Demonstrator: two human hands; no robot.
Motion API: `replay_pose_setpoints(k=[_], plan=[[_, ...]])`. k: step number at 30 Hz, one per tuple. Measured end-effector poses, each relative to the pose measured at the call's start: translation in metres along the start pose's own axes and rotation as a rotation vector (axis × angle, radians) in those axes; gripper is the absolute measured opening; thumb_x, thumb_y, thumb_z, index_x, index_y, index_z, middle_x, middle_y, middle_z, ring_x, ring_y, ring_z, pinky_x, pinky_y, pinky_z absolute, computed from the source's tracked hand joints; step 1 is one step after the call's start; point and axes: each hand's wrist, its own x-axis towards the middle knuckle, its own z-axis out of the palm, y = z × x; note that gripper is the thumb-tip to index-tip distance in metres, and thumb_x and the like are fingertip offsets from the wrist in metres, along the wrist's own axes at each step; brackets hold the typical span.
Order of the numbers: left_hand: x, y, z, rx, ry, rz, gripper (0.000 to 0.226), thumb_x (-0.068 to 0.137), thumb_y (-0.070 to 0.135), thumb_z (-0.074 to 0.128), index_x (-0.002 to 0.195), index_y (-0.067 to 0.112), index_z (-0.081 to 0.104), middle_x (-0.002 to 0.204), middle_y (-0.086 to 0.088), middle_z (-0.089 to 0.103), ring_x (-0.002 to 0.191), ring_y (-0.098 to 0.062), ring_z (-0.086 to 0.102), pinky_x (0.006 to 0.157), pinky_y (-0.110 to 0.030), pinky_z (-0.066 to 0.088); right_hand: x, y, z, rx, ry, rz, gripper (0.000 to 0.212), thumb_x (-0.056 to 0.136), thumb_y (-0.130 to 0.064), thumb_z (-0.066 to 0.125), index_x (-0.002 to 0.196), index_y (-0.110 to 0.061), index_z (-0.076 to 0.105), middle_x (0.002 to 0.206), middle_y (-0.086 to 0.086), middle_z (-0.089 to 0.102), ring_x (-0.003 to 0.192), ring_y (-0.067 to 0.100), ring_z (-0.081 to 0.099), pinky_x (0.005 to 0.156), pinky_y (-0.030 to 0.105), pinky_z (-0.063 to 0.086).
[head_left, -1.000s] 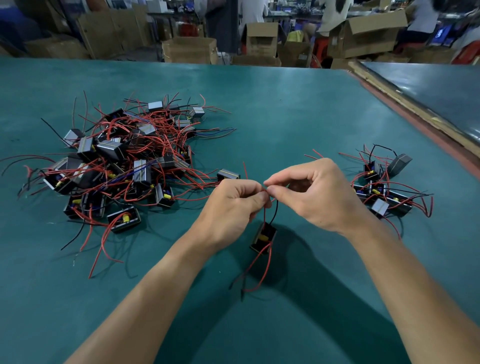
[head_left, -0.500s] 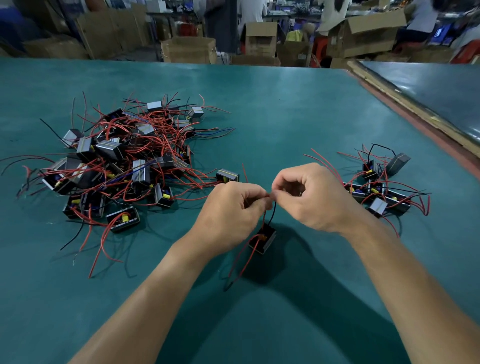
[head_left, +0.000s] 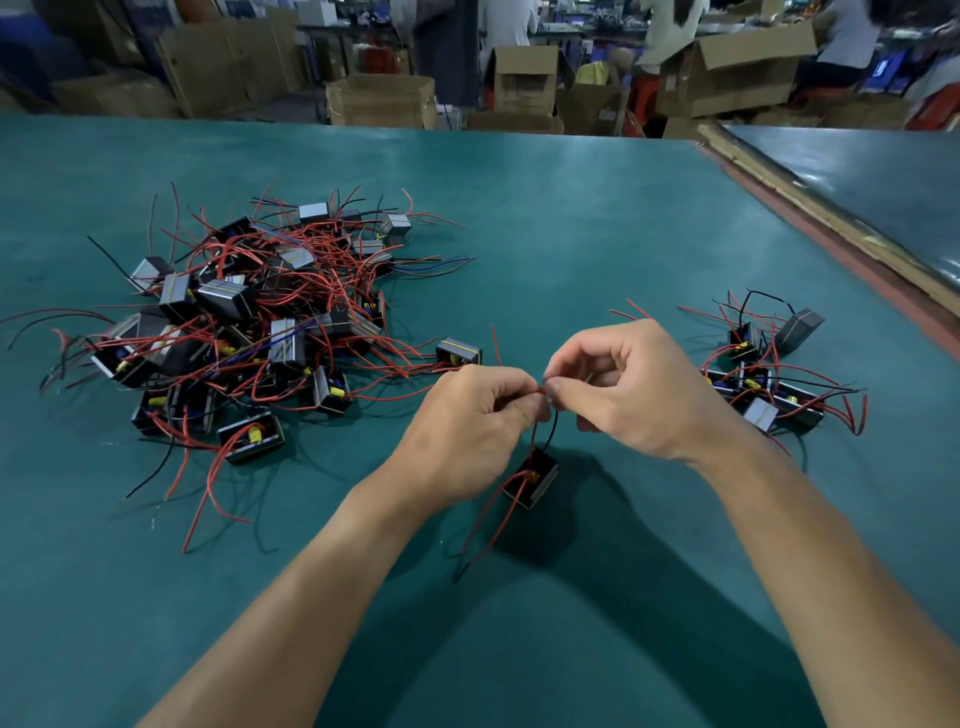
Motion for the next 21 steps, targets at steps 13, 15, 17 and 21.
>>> replay_pose_setpoints(k=[13,15,17,21], plan=[[0.0021,0.004,0.0027,-0.145,-0.042,-0.105,0.022,0.081,0.036,0.052,0.066,0.028,0.065,0.049,0.009,0.042,0.052,-0.014,0.035,0.059,-0.031,0.03,-0.0022,-0.002,-0.0021,-0.087,0.008,-0.077,0.022,0.079,0.004,0.07,0.075,-0.016,0.078,0.061,-0.007,0.07,0.051,0.009,0.055,0.05,0.02,0.042],[0.0025,0.004,0.0016,-0.148,-0.045,-0.11,0.021,0.081,0.035,0.052,0.065,0.029,0.065,0.052,0.008,0.041,0.054,-0.016,0.034,0.059,-0.034,0.031,-0.002,-0.0023,-0.0026,-0.121,0.017,-0.091,0.021,0.078,0.002,0.072,0.077,-0.017,0.079,0.062,-0.01,0.071,0.051,0.008,0.058,0.052,0.018,0.043],[0.0023,0.0045,0.0009,-0.14,-0.039,-0.112,0.022,0.081,0.035,0.051,0.065,0.028,0.065,0.052,0.008,0.04,0.053,-0.015,0.034,0.058,-0.034,0.03,-0.0029,-0.0031,-0.0028,-0.138,0.025,-0.1,0.019,0.079,0.0,0.072,0.078,-0.017,0.08,0.065,-0.01,0.072,0.054,0.006,0.062,0.054,0.016,0.045],[0.0008,0.005,-0.0001,-0.107,-0.031,-0.097,0.025,0.085,0.03,0.054,0.063,0.024,0.063,0.046,0.01,0.04,0.048,-0.01,0.033,0.054,-0.029,0.028,-0.0033,-0.0036,-0.0021,-0.153,0.021,-0.102,0.018,0.081,-0.005,0.073,0.074,-0.021,0.078,0.063,-0.014,0.071,0.054,-0.001,0.06,0.055,0.01,0.042]])
